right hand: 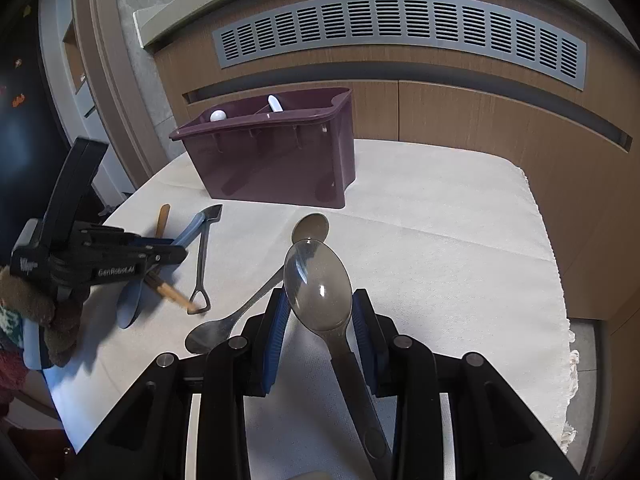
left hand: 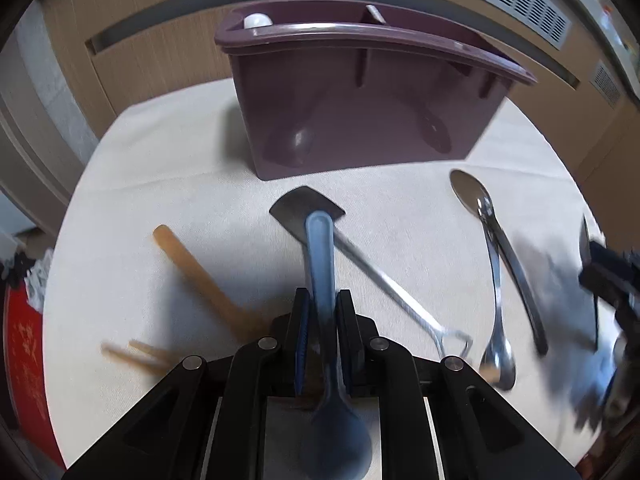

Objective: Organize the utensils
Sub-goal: 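Carry the blue spoon with left gripper while right gripper carries dark spoon to caddy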

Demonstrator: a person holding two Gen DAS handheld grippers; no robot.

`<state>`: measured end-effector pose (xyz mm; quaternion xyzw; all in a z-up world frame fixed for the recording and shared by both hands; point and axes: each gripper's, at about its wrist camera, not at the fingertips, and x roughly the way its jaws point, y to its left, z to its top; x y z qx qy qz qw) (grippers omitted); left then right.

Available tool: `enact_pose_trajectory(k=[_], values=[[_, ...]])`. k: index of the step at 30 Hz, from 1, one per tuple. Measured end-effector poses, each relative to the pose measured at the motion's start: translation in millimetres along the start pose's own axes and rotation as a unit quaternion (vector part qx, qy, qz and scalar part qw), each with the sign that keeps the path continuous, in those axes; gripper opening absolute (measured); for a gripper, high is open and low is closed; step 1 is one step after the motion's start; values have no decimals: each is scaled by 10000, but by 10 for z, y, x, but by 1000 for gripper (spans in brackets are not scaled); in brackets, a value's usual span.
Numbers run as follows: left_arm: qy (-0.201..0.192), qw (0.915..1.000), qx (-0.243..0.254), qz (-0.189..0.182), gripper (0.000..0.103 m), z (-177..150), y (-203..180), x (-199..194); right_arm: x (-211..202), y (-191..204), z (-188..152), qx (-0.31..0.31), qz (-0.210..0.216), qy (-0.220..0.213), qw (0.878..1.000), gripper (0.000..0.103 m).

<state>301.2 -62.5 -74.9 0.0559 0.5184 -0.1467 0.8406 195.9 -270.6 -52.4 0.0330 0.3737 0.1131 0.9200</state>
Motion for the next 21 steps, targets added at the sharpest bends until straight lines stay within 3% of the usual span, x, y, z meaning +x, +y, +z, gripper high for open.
enact_pose_trajectory(k=[5, 7, 11, 15, 21], values=[[263, 9993, -281, -33, 14, 181, 19, 72, -69, 1, 30, -21, -4, -116, 9999, 31], [24, 9994, -329, -49, 12, 95, -5, 0, -116, -27, 62, 71, 82, -135, 9998, 31], [-682, 9934, -760, -517, 12, -106, 61, -327, -216, -93, 115, 269, 335, -244, 9988, 31], [-1383, 9849, -844, -612, 12, -272, 74, -789, -239, -102, 199, 322, 295, -273, 9987, 31], [-1908, 9773, -714, -576, 12, -333, 60, -1101, -236, -40, 268, 386, 370, -339, 9980, 31]])
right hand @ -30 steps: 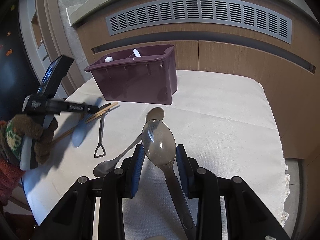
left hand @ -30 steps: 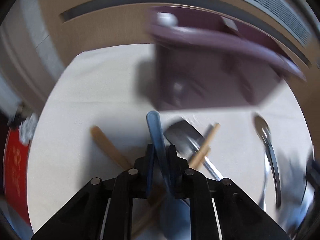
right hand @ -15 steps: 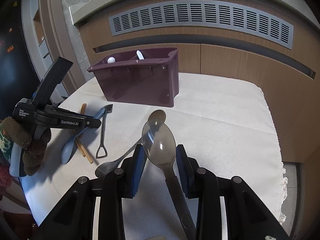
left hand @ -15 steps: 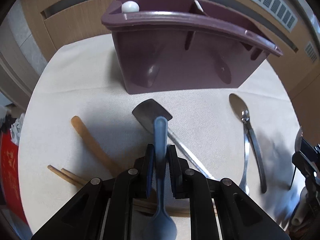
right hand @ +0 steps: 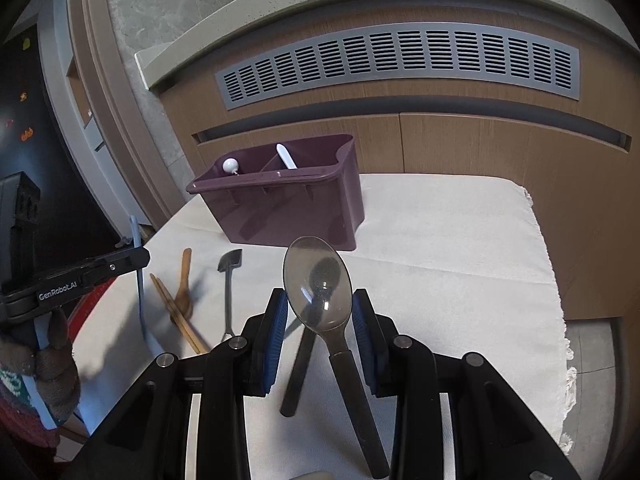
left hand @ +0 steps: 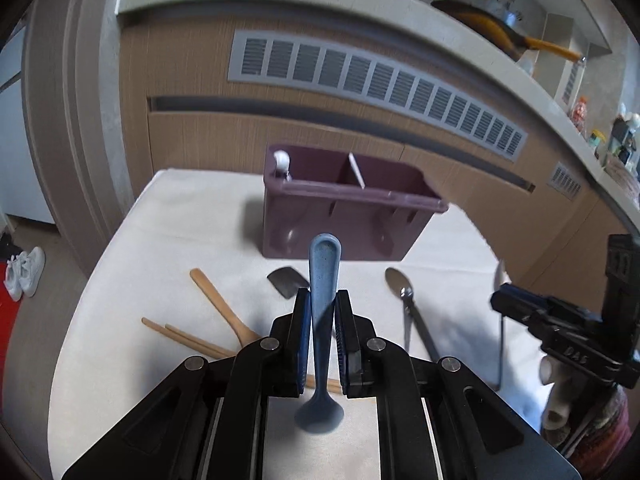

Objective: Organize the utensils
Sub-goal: 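Carry the blue spoon with left gripper while right gripper carries dark spoon to caddy, then open both grippers to drop the spoons into the caddy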

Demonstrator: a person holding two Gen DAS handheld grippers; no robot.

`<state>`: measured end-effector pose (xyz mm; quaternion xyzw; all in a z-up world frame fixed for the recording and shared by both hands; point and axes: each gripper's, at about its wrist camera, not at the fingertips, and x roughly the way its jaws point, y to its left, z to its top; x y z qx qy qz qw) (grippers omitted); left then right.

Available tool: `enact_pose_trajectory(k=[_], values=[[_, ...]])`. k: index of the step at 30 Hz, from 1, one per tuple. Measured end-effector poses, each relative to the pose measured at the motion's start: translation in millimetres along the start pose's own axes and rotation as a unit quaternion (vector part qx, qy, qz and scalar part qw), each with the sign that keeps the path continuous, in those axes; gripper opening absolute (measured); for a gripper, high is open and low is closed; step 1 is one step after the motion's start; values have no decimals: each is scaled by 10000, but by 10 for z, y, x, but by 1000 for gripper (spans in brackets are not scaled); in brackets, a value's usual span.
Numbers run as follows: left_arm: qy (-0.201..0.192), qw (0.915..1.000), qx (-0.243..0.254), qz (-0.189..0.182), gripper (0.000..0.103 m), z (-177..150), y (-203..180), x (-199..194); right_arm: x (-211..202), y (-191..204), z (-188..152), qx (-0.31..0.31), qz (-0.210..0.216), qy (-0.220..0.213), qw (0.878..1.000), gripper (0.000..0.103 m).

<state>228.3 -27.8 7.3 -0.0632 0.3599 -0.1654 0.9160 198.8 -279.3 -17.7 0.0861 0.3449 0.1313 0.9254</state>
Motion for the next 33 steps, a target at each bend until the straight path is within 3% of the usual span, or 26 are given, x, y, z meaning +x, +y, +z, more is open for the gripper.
enact_pose_trajectory(k=[5, 11, 15, 19, 26, 30, 33], values=[[-505, 9986, 73, -167, 12, 293, -39, -261, -83, 90, 228, 8, 208, -326, 9993, 31], [-1454, 9878, 390, -400, 12, 1122, -237, -738, -536, 364, 1249, -343, 580, -1605, 9847, 31], [-1786, 9819, 562, -281, 12, 1491, -282, -669, -464, 446, 1684, -377, 516, -1919, 9793, 31], [-1776, 9819, 501, -433, 12, 1667, -166, -321, -174, 430, 1809, -400, 455, -1912, 9797, 31], [-1145, 9921, 9, -511, 12, 1570, 126, 485, 440, 233, 1650, -119, 308, -1462, 9887, 31], [-768, 9954, -116, -558, 13, 1424, 220, 770, 737, 138, 1464, -67, 146, -979, 9951, 32], [-339, 9955, -163, -868, 18, 1309, 254, 945, 944, 116, 1365, -274, 115, -211, 9993, 33]])
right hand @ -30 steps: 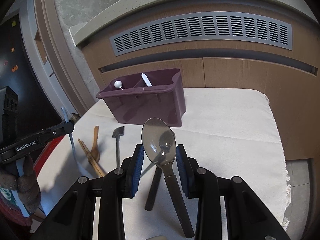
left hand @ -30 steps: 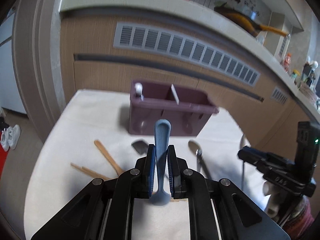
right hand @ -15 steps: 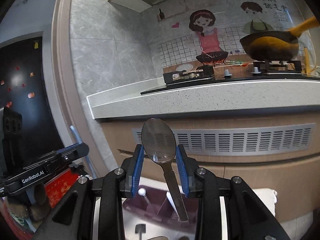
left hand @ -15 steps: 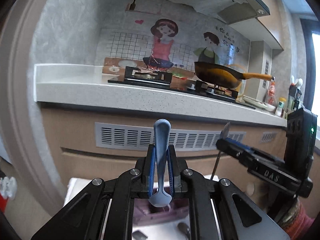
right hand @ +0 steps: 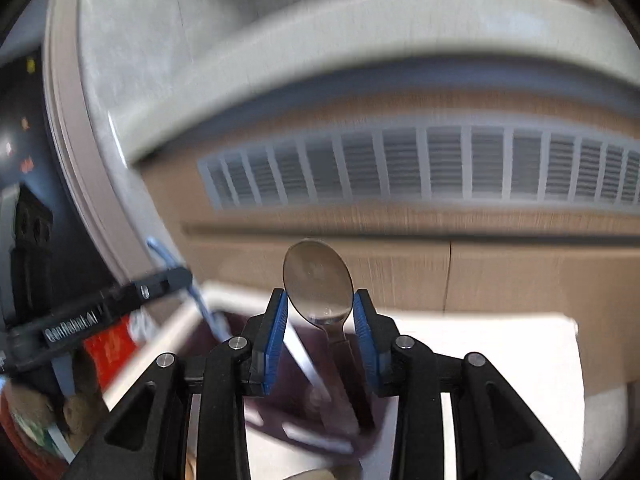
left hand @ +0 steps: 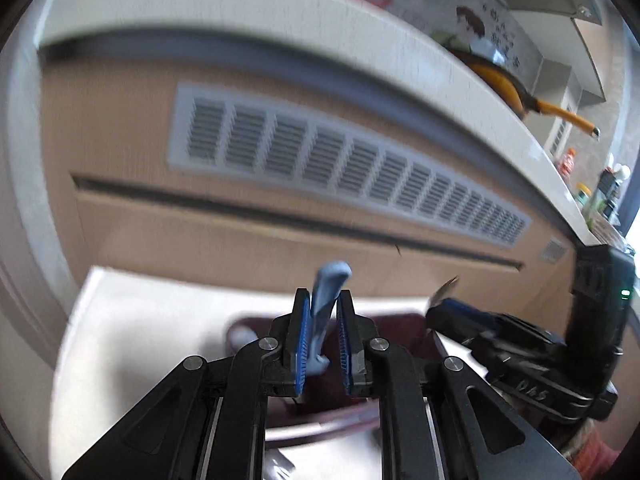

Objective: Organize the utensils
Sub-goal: 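Open both grippers to drop the spoons into the caddy, then grasp another dark spoon with right gripper while left gripper grasps black slotted spatula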

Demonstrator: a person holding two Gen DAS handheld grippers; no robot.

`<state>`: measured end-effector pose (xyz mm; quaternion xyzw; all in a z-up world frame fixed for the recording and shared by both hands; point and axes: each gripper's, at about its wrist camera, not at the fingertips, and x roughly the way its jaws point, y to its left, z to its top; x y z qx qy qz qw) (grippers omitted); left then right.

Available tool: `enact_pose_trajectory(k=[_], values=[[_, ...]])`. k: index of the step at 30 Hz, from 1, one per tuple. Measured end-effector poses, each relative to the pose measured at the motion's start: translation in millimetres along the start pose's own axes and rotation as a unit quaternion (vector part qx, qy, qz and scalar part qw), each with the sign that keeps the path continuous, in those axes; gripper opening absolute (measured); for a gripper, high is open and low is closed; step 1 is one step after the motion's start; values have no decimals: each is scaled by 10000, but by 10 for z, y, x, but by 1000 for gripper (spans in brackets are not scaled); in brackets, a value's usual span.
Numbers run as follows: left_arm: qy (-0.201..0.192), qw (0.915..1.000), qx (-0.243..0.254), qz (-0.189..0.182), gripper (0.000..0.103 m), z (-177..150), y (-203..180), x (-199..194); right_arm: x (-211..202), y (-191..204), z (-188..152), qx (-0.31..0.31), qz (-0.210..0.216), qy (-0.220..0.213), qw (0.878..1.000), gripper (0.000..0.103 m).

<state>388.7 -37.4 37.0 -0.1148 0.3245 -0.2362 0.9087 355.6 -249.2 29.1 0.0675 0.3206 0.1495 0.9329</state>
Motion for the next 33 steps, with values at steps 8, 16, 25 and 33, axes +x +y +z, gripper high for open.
enact_pose_trajectory(k=[8, 16, 25, 33], values=[[143, 9999, 84, 48, 47, -267, -28, -269, -490, 26, -164, -379, -303, -370, 9981, 33], [315, 9970, -167, 692, 50, -849, 233, -719, -620, -23, -759, -486, -534, 286, 9970, 41], [681, 9884, -319, 1320, 51, -1528, 509, -1012, 85, 37, -1208, -232, -617, 1327, 9890, 41], [999, 9855, -637, 1218, 51, -1684, 729, -975, 362, 181, -1254, -431, -982, 1378, 9846, 37]])
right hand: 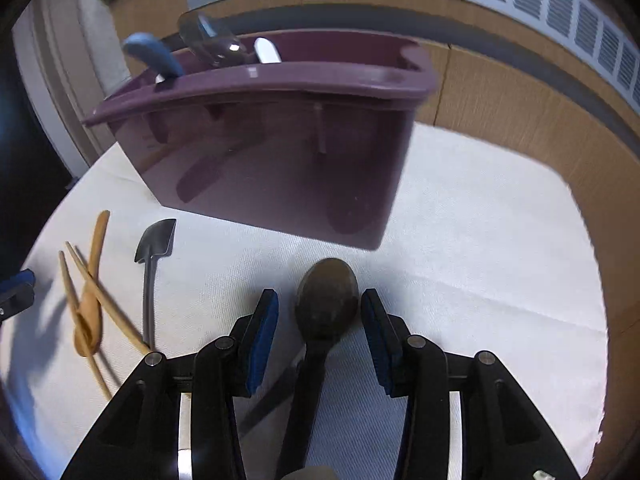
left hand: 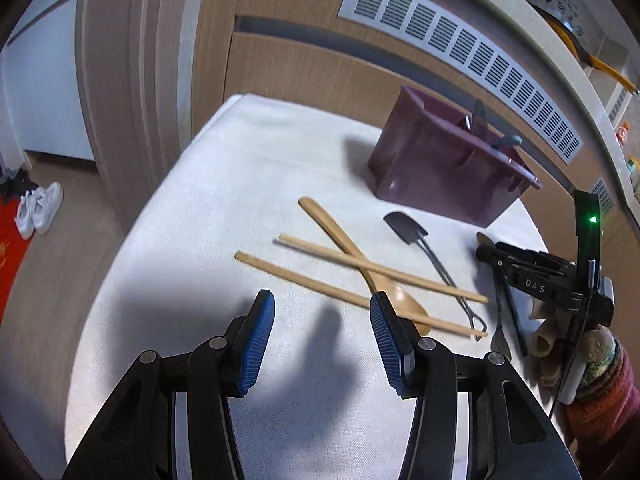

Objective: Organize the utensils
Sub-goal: 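Grasp another dark spoon with right gripper while left gripper grasps black slotted spatula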

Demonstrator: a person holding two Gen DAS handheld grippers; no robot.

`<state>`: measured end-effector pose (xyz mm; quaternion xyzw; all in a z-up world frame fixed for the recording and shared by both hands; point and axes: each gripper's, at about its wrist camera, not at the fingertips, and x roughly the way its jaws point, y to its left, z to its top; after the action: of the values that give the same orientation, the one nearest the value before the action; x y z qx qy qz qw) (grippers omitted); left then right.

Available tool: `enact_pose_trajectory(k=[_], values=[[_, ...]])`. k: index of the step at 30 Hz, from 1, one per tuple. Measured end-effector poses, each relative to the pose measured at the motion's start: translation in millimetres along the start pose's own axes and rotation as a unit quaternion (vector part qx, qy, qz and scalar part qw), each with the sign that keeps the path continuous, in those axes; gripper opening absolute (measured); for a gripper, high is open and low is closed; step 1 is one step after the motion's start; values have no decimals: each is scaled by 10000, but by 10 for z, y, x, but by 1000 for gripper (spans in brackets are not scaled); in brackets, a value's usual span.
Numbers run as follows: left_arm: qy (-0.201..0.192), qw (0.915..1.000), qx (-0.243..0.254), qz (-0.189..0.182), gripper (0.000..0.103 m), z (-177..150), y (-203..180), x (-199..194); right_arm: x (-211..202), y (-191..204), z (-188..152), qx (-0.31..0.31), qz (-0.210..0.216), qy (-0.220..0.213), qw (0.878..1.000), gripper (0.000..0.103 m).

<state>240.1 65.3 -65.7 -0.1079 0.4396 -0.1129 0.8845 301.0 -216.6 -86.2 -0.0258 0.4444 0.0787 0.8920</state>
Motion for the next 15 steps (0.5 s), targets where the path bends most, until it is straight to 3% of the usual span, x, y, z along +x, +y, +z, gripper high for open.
enact_pose_trajectory(k=[1, 4, 8, 15], values=[[41, 10000, -20, -25, 51, -5, -6, 18, -18, 4, -10, -29, 40, -14, 10000, 30], [181, 9996, -137, -147, 51, -8, -29, 61, -151, -28, -58, -2, 281, -38, 9996, 30], [248, 9994, -240, -82, 51, 36, -60, 103, -405, -134, -171, 29, 262, -197, 9995, 30], [466, 9977, 89, -493, 51, 292, -354, 268, -685, -311, -424, 87, 117, -402, 9991, 30]])
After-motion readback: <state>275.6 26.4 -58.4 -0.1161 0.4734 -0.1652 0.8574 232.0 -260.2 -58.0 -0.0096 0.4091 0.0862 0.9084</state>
